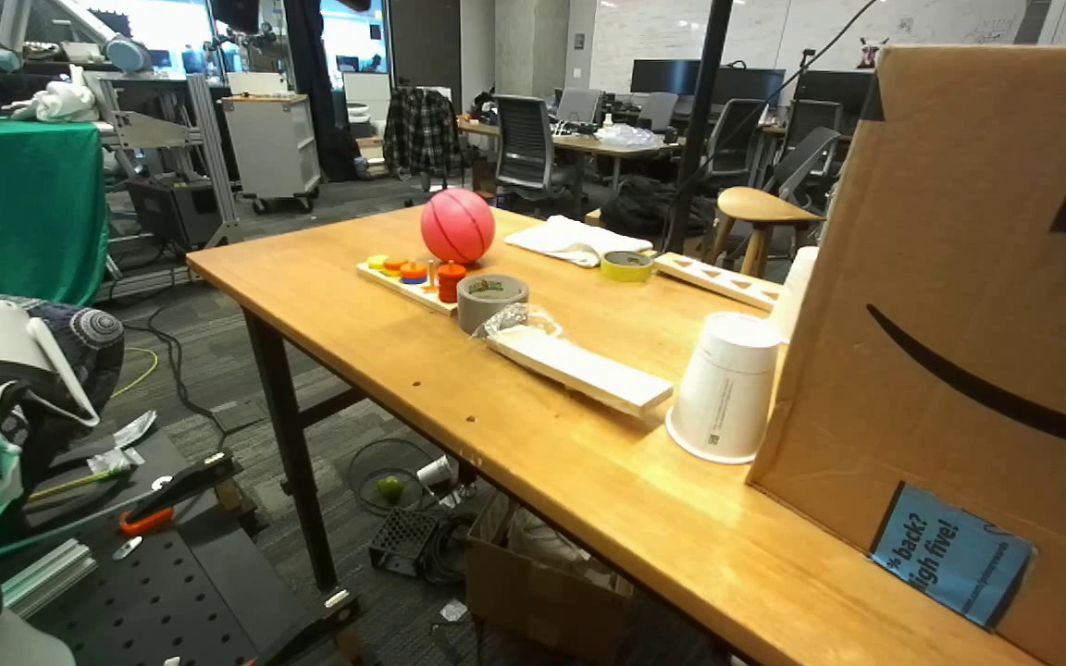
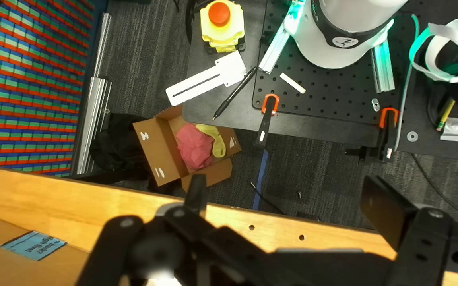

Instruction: Move the red ball to the right

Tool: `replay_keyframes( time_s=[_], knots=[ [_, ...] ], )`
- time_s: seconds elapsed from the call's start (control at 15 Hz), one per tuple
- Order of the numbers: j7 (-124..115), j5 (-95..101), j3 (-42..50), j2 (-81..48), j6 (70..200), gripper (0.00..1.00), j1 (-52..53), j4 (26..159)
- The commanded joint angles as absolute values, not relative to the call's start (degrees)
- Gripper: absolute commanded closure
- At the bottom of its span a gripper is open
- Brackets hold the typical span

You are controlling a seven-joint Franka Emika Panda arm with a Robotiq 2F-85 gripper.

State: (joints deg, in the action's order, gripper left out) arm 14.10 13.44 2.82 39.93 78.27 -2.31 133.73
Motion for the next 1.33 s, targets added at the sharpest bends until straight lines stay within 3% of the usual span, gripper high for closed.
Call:
replay_keyframes(
  time_s=[0.0,0.73,1.27],
  knots=[
    [13.38,13.89,3.83,39.91,77.97,0.0,-0.82,133.58],
    [11.26,10.61,2.1,37.7,79.55,0.0,1.81,132.21],
    [6.87,-0.03,-0.91,35.64,88.61,0.0,5.31,129.98]
  ],
)
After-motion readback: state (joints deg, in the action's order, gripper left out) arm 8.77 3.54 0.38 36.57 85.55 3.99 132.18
